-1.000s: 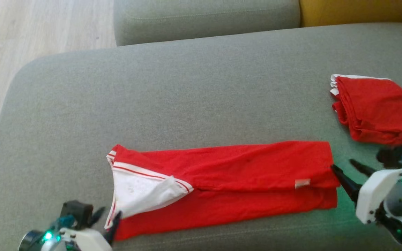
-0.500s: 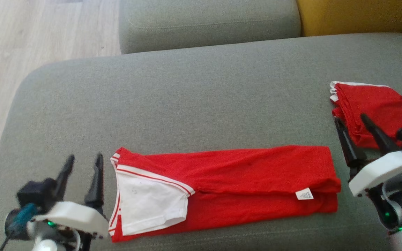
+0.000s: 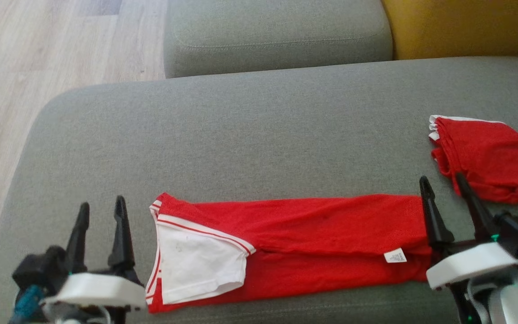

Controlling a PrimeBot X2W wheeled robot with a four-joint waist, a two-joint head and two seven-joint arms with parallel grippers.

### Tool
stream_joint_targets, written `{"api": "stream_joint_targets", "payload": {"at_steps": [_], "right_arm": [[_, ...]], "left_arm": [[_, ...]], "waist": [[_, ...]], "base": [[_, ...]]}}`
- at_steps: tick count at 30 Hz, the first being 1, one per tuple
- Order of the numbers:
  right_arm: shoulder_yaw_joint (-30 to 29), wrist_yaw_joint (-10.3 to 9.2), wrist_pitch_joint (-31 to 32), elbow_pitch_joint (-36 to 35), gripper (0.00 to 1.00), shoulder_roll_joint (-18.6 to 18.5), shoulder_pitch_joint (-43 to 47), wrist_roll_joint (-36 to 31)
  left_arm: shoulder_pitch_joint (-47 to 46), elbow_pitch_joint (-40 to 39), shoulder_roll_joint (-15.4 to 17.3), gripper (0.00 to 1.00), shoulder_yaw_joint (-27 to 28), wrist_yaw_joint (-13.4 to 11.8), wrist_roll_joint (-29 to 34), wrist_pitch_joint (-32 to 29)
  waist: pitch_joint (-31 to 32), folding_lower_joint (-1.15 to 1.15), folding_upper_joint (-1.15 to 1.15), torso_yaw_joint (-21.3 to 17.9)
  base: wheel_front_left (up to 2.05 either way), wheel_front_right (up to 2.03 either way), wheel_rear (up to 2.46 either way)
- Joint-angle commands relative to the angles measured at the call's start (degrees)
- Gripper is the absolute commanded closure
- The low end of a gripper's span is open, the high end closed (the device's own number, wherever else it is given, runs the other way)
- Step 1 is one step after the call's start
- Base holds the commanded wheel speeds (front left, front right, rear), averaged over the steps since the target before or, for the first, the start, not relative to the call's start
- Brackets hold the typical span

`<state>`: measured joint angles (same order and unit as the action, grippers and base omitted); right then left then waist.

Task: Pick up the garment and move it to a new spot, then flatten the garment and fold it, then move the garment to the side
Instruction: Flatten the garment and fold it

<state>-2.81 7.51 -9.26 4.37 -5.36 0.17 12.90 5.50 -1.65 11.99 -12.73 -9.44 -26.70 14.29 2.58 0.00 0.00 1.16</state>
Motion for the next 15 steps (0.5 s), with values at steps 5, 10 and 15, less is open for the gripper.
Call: {"api": "stream_joint_targets", "payload": {"at_steps": [5,10,15], "right_arm": [[1.13,-0.02,-1.85,-1.81,0.00,1.06,-0.18,-1.30],[1.45,-0.02,-2.08,-1.41,0.00,1.64,-0.13,-1.96],[0.66,-0.02,-1.64,-0.50,0.00,1.95,-0.73,-1.54]], "left_arm": [[-0.35,0.24,-2.60,0.00,3.27,3.01,4.45,0.70],[-0.31,1.58,-5.38,0.00,5.60,5.90,6.94,0.70],[-0.99,2.55,-6.70,0.00,7.65,8.04,8.82,0.70]], "waist": [[-0.23,0.00,0.00,0.02],[-0.49,0.00,0.00,0.03],[-0.86,0.00,0.00,-0.18]], "base": [[0.00,0.00,0.00],[0.00,0.00,0.00],[0.00,0.00,0.00]]}}
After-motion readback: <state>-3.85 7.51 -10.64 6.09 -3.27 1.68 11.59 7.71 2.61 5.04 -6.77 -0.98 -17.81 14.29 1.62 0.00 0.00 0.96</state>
